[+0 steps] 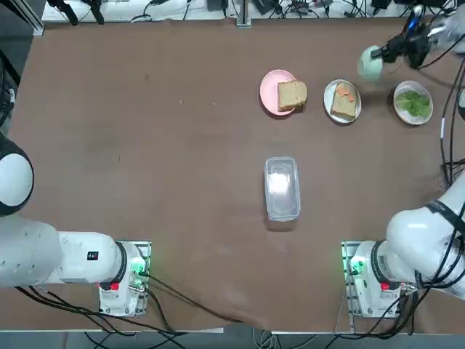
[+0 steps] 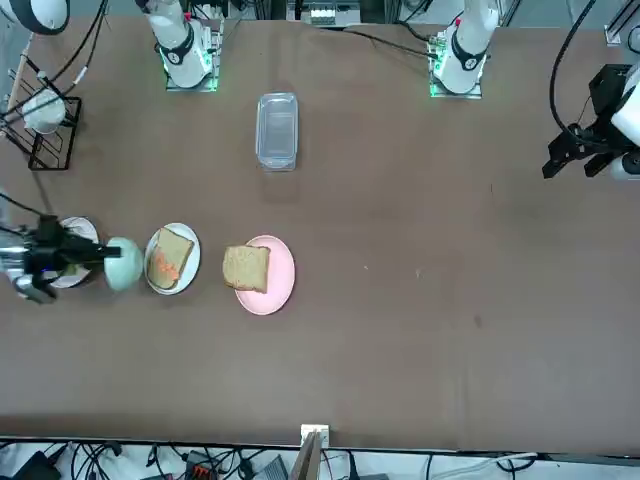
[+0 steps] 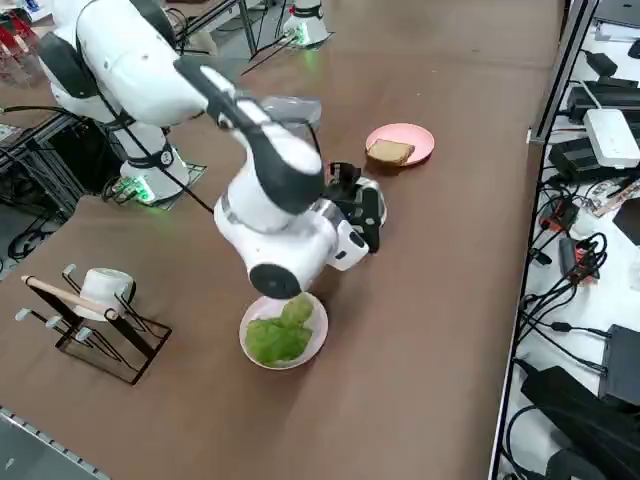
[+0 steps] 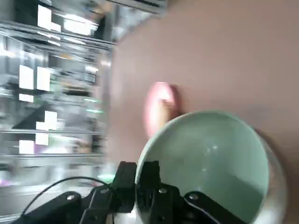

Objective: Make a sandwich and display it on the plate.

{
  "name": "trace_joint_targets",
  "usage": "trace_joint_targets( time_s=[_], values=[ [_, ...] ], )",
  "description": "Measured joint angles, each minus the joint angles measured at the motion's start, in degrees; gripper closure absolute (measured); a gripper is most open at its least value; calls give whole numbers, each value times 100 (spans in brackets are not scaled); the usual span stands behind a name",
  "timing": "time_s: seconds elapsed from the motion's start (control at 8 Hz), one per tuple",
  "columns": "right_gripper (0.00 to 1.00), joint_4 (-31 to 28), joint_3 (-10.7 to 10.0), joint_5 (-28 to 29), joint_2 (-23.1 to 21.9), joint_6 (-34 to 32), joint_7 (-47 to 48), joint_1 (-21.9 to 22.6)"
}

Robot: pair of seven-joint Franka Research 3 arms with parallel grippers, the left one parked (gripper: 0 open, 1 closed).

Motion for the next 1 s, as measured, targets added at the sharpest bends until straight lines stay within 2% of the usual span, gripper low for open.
trace_joint_targets(
  time_s=[0.25,0.62,0.75,1.0],
  values=[
    [95,572,3,-1513,-26,841,33,232],
    [95,767,5,-3858,59,2625,27,604],
    [95,766,3,-4475,180,3217,30,698],
    [95,756,-4,-5324,538,4226,30,741]
  ],
)
